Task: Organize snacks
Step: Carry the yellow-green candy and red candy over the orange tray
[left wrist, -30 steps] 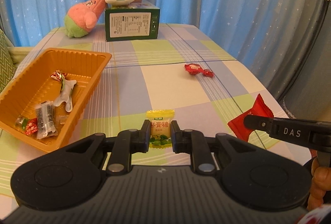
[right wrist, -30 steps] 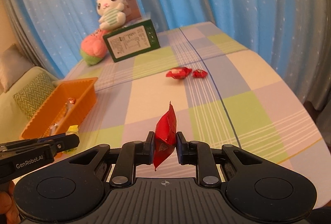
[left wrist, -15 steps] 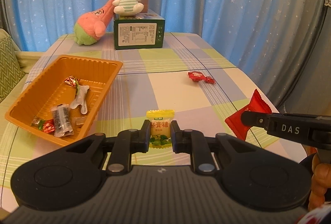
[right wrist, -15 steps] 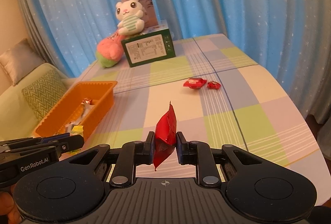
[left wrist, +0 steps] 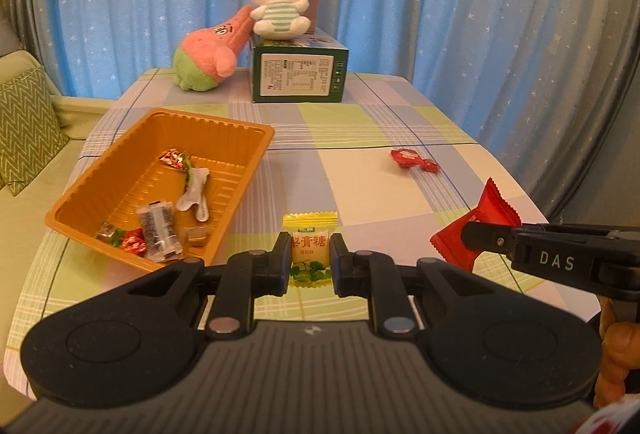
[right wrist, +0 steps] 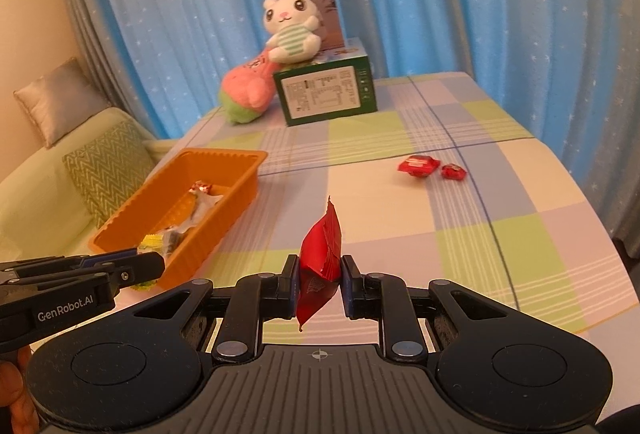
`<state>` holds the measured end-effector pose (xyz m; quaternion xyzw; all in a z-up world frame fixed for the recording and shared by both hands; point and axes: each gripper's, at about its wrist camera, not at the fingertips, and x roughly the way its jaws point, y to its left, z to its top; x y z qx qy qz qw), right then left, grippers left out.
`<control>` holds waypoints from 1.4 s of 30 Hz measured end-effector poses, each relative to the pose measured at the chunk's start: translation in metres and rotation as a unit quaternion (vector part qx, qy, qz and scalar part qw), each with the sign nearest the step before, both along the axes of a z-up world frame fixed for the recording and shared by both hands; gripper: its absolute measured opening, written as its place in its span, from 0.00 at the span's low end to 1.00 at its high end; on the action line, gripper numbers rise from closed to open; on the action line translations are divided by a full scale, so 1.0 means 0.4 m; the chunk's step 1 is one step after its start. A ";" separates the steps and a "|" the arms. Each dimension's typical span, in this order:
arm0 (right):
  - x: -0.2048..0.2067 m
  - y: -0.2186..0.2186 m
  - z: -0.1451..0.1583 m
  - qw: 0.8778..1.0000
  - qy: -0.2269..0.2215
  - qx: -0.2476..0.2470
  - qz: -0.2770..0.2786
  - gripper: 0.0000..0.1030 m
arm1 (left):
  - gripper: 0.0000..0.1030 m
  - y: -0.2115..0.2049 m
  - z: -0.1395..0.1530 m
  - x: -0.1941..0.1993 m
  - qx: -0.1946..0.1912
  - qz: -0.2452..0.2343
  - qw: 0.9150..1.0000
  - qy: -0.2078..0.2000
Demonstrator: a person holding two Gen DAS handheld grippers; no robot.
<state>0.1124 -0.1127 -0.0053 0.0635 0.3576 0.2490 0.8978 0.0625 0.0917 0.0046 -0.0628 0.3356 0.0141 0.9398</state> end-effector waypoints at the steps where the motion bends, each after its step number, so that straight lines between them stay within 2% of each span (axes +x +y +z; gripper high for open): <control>1: 0.000 0.006 0.000 1.000 0.000 -0.001 0.003 0.20 | 0.17 0.007 0.001 -0.002 0.000 0.003 1.000 0.000; 24: 0.009 0.201 0.010 0.996 -0.008 -0.006 0.087 0.21 | 0.17 0.171 0.002 -0.024 0.000 0.066 0.998 0.002; 42: 0.088 0.379 0.016 0.988 -0.012 -0.006 0.151 0.21 | 0.17 0.298 -0.016 0.050 0.008 0.093 0.996 0.012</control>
